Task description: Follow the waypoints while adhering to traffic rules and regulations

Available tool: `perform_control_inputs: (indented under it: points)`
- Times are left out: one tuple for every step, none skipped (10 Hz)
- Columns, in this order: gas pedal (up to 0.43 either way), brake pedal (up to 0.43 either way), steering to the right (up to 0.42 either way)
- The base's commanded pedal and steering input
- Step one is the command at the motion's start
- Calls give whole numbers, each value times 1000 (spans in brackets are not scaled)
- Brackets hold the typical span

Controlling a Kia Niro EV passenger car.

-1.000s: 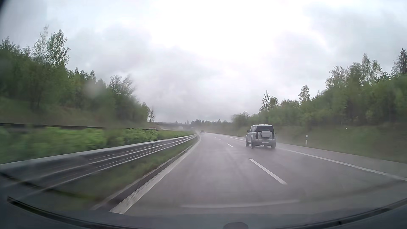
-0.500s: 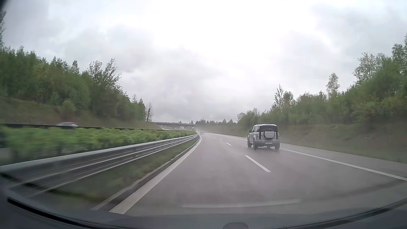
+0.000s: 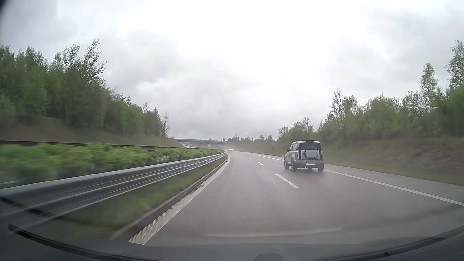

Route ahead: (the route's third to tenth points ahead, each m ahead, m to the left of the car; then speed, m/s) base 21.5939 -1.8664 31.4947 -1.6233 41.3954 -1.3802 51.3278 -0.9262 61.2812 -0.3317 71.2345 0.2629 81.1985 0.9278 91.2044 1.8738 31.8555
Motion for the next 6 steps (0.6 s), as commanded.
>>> perform_control_inputs:
  points:
    - [287,0,-7]
    - [287,0,-7]
    - [287,0,-7]
    - [287,0,-7]
    - [287,0,-7]
    - [287,0,-7]
